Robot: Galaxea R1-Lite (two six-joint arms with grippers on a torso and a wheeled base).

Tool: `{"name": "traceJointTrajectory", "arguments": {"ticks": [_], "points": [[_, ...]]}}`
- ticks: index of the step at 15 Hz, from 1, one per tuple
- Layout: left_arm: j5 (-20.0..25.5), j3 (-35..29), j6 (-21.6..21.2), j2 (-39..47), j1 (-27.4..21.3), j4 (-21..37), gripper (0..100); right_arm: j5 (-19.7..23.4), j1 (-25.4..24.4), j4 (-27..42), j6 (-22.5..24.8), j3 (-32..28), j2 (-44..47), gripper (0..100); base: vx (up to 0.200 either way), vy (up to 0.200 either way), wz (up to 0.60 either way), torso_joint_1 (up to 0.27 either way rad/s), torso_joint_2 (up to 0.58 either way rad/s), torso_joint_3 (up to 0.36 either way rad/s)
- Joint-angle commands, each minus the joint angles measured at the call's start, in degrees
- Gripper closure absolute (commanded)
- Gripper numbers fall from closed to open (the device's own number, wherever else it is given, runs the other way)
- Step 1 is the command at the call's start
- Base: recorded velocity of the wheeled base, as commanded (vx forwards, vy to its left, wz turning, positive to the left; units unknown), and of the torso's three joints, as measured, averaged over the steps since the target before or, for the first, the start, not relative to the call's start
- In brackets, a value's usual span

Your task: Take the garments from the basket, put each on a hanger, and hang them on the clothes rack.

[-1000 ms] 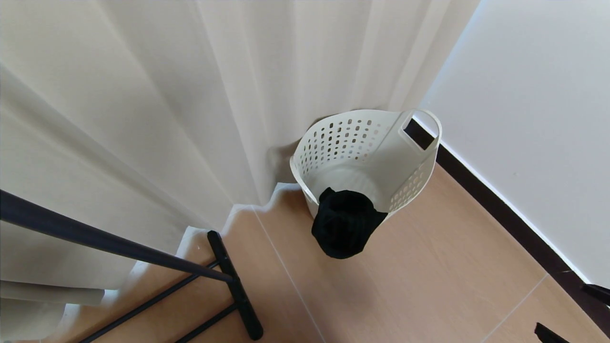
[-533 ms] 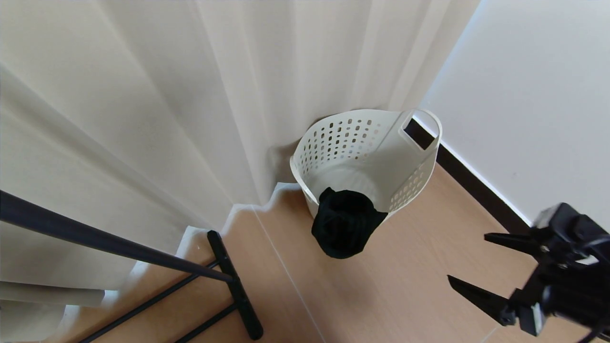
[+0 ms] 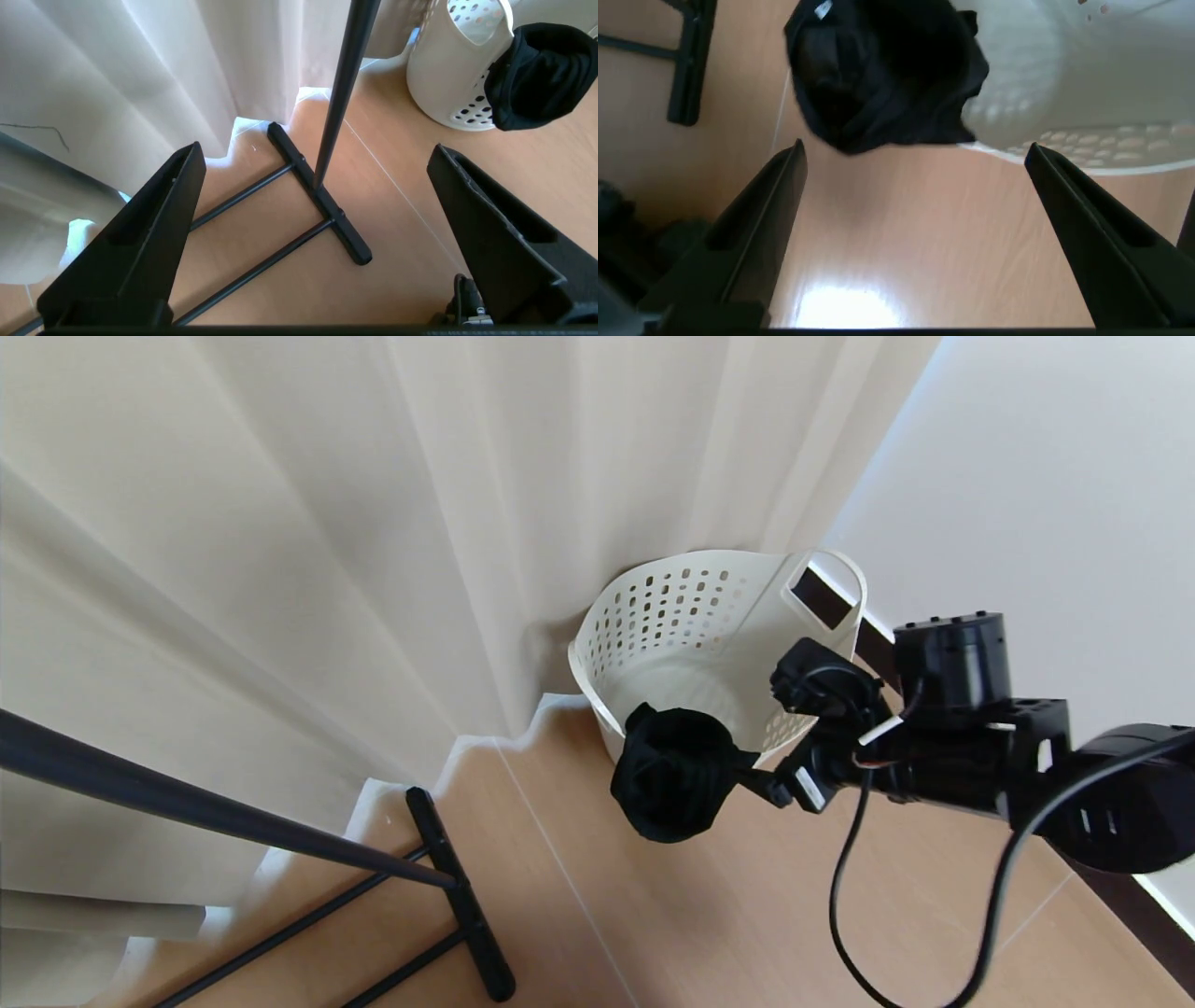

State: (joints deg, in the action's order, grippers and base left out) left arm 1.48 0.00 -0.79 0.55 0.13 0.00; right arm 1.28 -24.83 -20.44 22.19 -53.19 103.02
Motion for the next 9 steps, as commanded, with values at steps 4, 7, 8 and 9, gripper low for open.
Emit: {"name": "traceJointTrajectory", "arguments": {"ticks": [4, 7, 8, 9], "points": [[0.0, 0.0, 0.0, 0.0, 0.0, 0.0, 0, -4.4, 0.6, 0.1, 3.9, -13.8, 15.1, 0, 0.0, 0.0, 0.0, 0.0, 0.0, 0.0], [0.0, 0.0, 0.0, 0.0, 0.0, 0.0, 0, -8.8, 0.6, 0.0, 7.1, -19.5, 19.7, 0, 0.0, 0.0, 0.0, 0.0, 0.0, 0.0], [0.0, 0.0, 0.0, 0.0, 0.0, 0.0, 0, -9.5, 0.5, 0.0, 7.1, -20.8, 20.6, 0, 0.0, 0.0, 0.0, 0.0, 0.0, 0.0], [0.0, 0.0, 0.0, 0.0, 0.0, 0.0, 0, -9.7, 0.5, 0.0, 7.2, -21.4, 21.2, 0, 0.0, 0.0, 0.0, 0.0, 0.0, 0.0]]}}
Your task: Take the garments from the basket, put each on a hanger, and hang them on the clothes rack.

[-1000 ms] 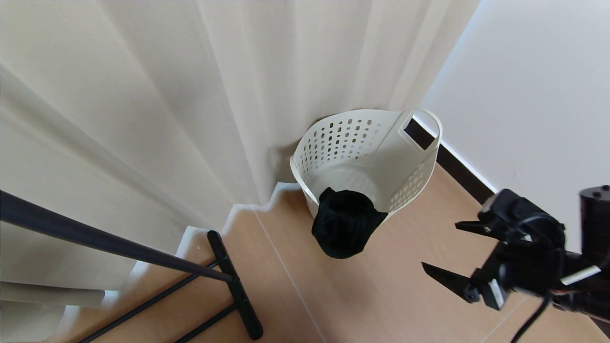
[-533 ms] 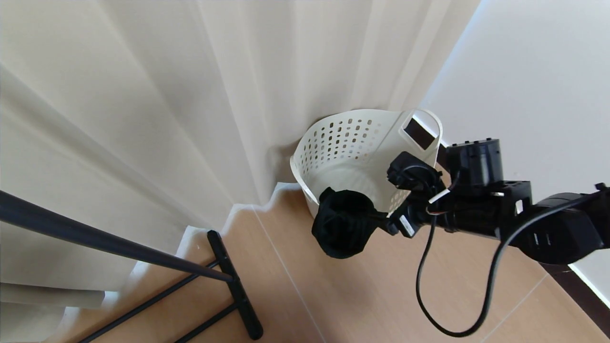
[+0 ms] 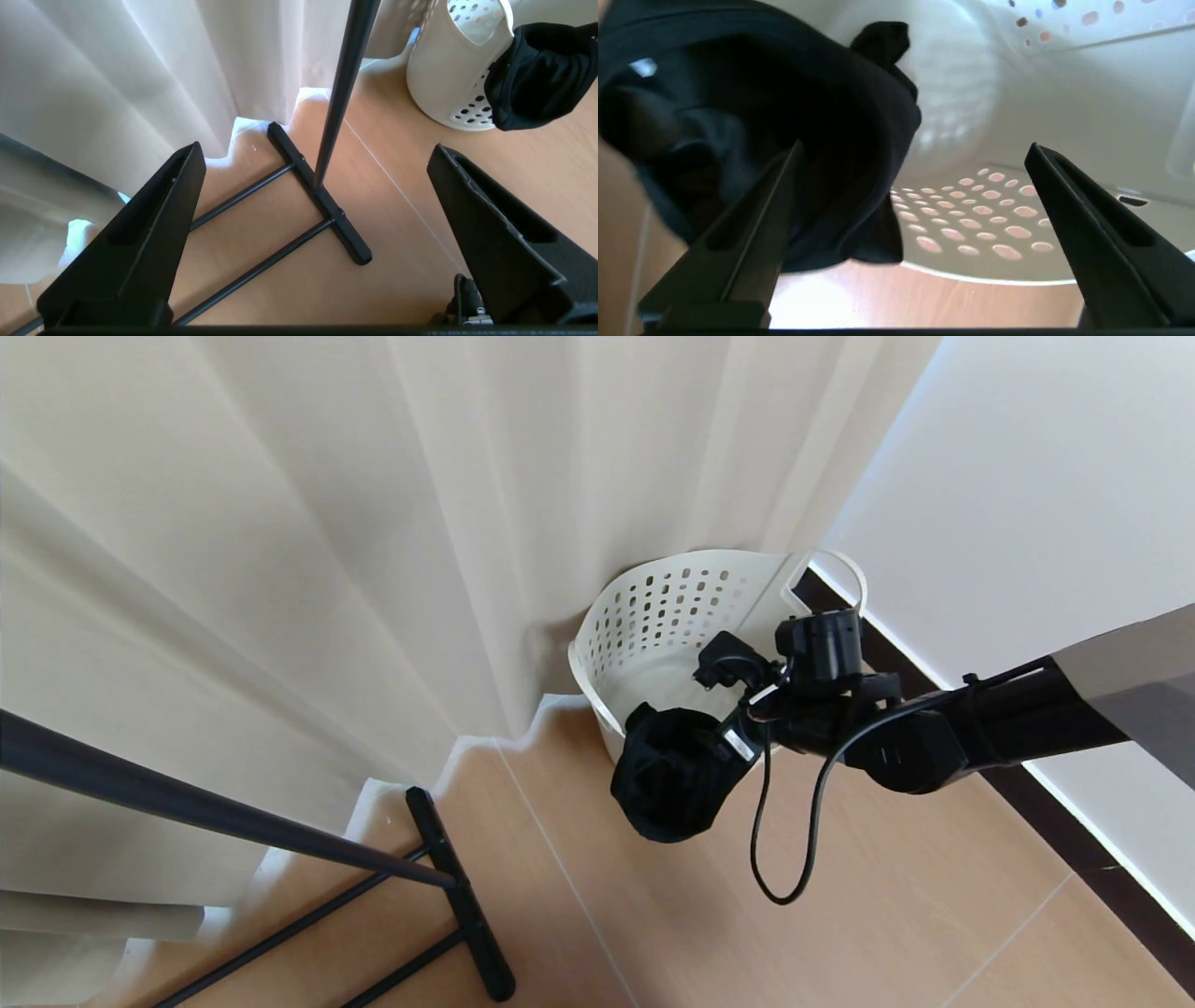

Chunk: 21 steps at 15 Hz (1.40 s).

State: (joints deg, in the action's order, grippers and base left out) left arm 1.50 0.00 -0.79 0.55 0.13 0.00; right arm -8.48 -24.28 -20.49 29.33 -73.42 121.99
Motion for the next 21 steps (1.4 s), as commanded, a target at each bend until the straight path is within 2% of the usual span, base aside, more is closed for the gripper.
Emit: {"name": "traceJointTrajectory", "arguments": {"ticks": [1, 7, 18, 19, 21], "points": [[0.0, 0.0, 0.0, 0.0, 0.0, 0.0, 0, -0.6, -0.1, 0.0, 0.0, -1.5, 2.3, 0, 0.0, 0.0, 0.0, 0.0, 0.0, 0.0], [0.0, 0.0, 0.0, 0.0, 0.0, 0.0, 0, -1.7, -0.1, -0.4, -0.1, -4.4, 3.9, 0, 0.0, 0.0, 0.0, 0.0, 0.0, 0.0], [0.0, 0.0, 0.0, 0.0, 0.0, 0.0, 0, -1.9, 0.2, -2.4, -0.1, -5.2, 6.9, 0, 0.0, 0.0, 0.0, 0.0, 0.0, 0.0], [0.0, 0.0, 0.0, 0.0, 0.0, 0.0, 0, -1.8, 0.2, -2.5, -0.2, -5.3, 6.9, 100, 0.0, 0.0, 0.0, 0.0, 0.0, 0.0], [0.0, 0.0, 0.0, 0.0, 0.0, 0.0, 0, -1.8, 0.2, -2.5, -0.2, -5.2, 6.9, 100, 0.0, 0.0, 0.0, 0.0, 0.0, 0.0]]}}
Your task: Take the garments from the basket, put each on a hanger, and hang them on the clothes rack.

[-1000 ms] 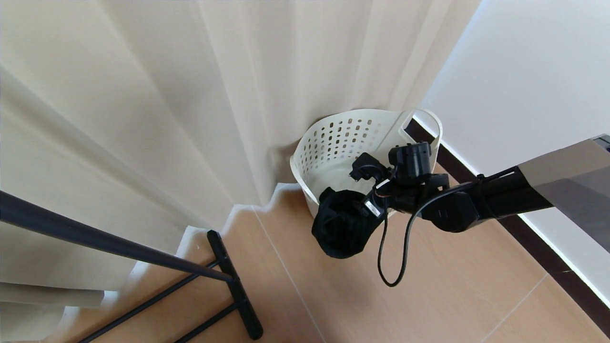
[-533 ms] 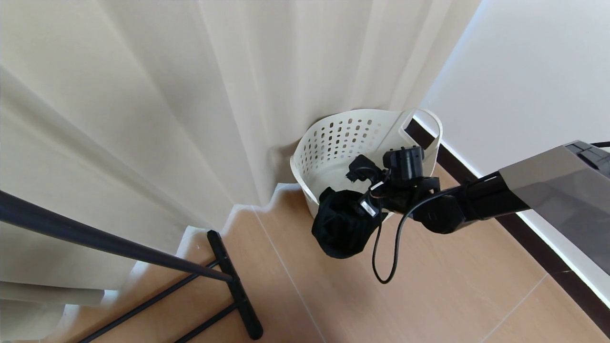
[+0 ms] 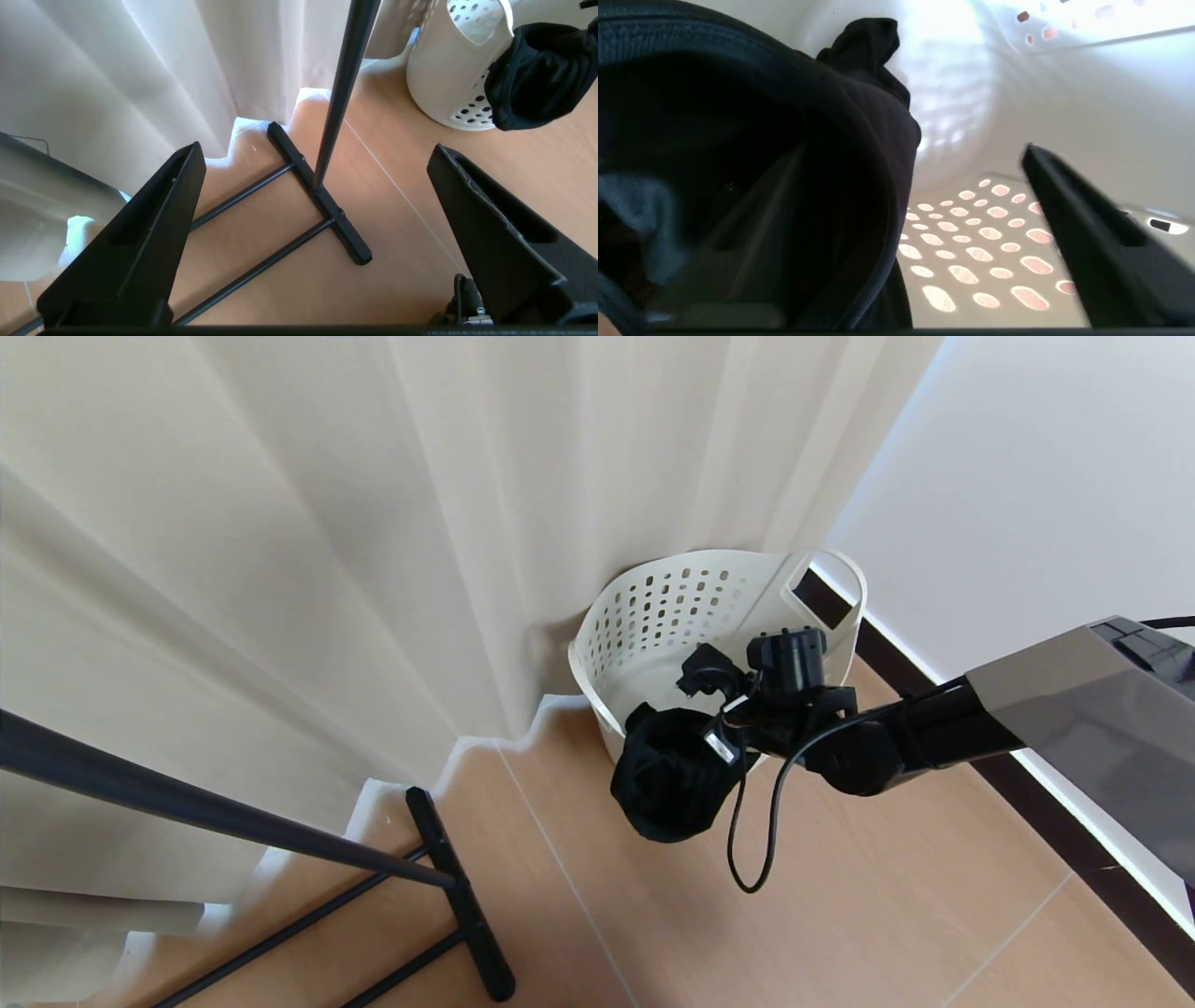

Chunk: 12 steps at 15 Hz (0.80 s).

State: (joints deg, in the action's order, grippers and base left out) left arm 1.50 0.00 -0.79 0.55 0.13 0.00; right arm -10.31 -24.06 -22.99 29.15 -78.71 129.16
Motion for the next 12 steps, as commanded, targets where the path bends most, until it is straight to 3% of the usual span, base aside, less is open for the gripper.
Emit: {"name": "traceJointTrajectory", "arguments": {"ticks": [1, 3, 7, 12], "points": [[0.0, 0.0, 0.0, 0.0, 0.0, 0.0, 0, 0.0, 0.0, 0.0, 0.0, 0.1, -0.1, 100, 0.0, 0.0, 0.0, 0.0, 0.0, 0.0], [0.0, 0.0, 0.0, 0.0, 0.0, 0.0, 0, -0.1, 0.0, -1.0, 0.0, 0.1, 0.6, 100, 0.0, 0.0, 0.0, 0.0, 0.0, 0.0], [0.0, 0.0, 0.0, 0.0, 0.0, 0.0, 0, -2.6, -0.2, -11.2, 0.4, 2.7, 2.0, 100, 0.0, 0.0, 0.0, 0.0, 0.0, 0.0], [0.0, 0.0, 0.0, 0.0, 0.0, 0.0, 0, -2.7, -1.9, -11.7, 0.4, 10.2, -5.9, 100, 0.0, 0.0, 0.0, 0.0, 0.0, 0.0]]}}
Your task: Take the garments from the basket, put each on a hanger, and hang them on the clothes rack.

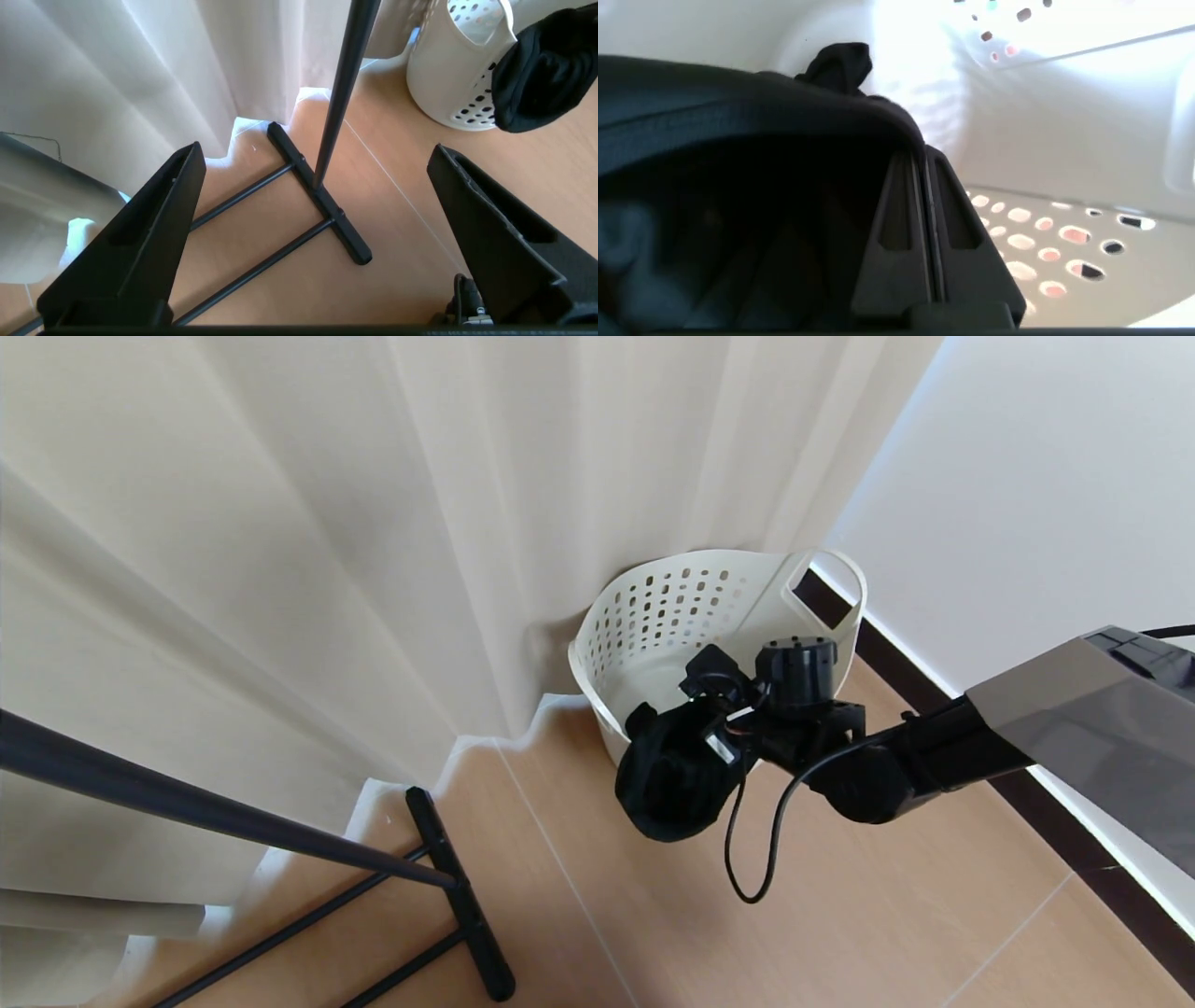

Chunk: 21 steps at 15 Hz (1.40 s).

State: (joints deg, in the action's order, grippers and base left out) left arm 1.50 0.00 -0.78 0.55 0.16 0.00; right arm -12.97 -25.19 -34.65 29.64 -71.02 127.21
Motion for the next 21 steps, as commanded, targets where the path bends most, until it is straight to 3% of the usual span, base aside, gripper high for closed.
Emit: {"name": "traceJointTrajectory", "arguments": {"ticks": [1, 6, 11, 14, 17, 21], "points": [[0.0, 0.0, 0.0, 0.0, 0.0, 0.0, 0, 0.1, -1.1, -1.2, -0.1, 5.5, -7.2, 100, 0.0, 0.0, 0.0, 0.0, 0.0, 0.0], [0.0, 0.0, 0.0, 0.0, 0.0, 0.0, 0, 0.2, -6.1, -8.1, -0.8, 23.2, -24.0, 100, 0.0, 0.0, 0.0, 0.0, 0.0, 0.0], [0.0, 0.0, 0.0, 0.0, 0.0, 0.0, 0, 0.1, -13.8, -11.7, -9.2, 37.9, -40.7, 100, 0.0, 0.0, 0.0, 0.0, 0.0, 0.0], [0.0, 0.0, 0.0, 0.0, 0.0, 0.0, 0, 0.1, -18.5, -11.4, -12.4, 41.9, -49.2, 100, 0.0, 0.0, 0.0, 0.0, 0.0, 0.0], [0.0, 0.0, 0.0, 0.0, 0.0, 0.0, 0, -2.1, -24.2, -11.5, -12.6, 45.8, -58.6, 100, 0.0, 0.0, 0.0, 0.0, 0.0, 0.0], [0.0, 0.0, -0.2, 0.0, 0.0, -0.1, 0, -2.1, -25.1, -11.5, -13.2, 45.7, -62.0, 100, 0.0, 0.0, 0.0, 0.0, 0.0, 0.0]]}}
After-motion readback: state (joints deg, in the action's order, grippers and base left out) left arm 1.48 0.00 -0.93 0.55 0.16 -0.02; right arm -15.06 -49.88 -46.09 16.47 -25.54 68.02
